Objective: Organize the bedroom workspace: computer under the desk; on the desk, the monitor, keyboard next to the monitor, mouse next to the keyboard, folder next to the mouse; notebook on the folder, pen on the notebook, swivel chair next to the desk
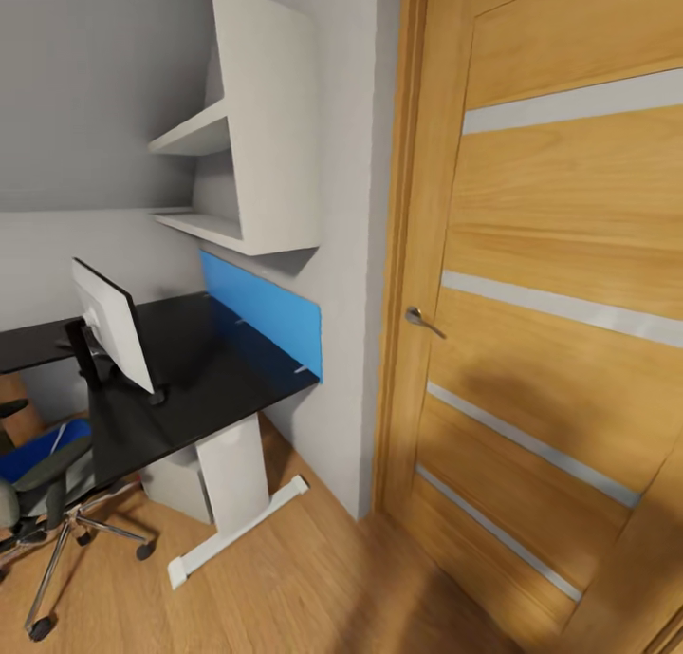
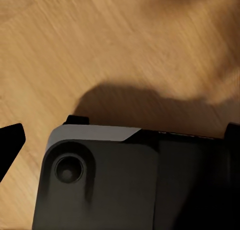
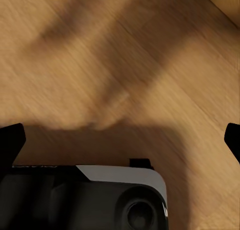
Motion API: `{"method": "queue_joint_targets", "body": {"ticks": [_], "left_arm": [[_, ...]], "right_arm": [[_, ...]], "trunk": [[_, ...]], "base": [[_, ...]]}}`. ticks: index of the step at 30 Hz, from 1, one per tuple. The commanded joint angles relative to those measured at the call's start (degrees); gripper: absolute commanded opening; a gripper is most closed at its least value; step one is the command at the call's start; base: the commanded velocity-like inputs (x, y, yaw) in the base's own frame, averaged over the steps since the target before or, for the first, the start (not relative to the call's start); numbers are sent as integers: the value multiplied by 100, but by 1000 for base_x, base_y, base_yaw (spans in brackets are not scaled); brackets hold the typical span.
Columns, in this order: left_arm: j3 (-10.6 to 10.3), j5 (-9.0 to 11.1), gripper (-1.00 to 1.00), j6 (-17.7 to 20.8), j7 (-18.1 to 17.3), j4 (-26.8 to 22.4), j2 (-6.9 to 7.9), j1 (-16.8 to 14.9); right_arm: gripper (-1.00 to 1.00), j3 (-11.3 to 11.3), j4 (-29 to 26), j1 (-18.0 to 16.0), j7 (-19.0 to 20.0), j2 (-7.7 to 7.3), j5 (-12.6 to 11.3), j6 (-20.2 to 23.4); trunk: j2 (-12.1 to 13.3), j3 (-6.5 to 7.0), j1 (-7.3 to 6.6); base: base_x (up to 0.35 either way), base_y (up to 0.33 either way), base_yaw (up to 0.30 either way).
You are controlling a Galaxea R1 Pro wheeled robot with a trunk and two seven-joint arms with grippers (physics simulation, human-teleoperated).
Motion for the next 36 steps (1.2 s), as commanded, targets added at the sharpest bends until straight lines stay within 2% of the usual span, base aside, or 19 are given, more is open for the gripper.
{"method": "queue_joint_targets", "body": {"ticks": [1,7,16,23,26,29,32,36], "left_arm": [[6,39,100,-9,3,-22,-7,1],[2,48,100,-12,8,-185,-68,1],[-1,50,100,-17,9,-801,-82,1],[34,107,100,-40,3,-888,-65,1],[88,298,100,-177,-43,-806,51,1],[134,568,100,-500,-240,-595,165,1],[148,677,100,-789,-377,-500,207,1],[156,728,100,-953,-443,-456,243,1]], "right_arm": [[100,-2,4,-3,-5,1,-2,-21],[100,-2,2,-3,-34,0,1,-32],[100,-2,-158,-3,-171,-41,2,-35],[100,-2,-192,-3,-186,-66,2,-35],[100,-2,-196,-3,-188,-69,2,-38],[100,-2,-198,-3,-188,-75,2,-50],[100,-2,-196,-3,-188,-98,2,-118],[100,-3,-192,-3,-188,-121,2,-201]], "trunk": [[-5,-9,1],[-5,-28,1],[-5,-76,1],[-5,-117,1],[-5,-135,1],[-5,-153,1],[-5,-171,1],[-5,-195,1]], "base": [[0,0,260],[0,0,251],[0,0,213],[0,0,196],[0,0,194],[0,0,195],[0,0,195],[0,0,195]]}}
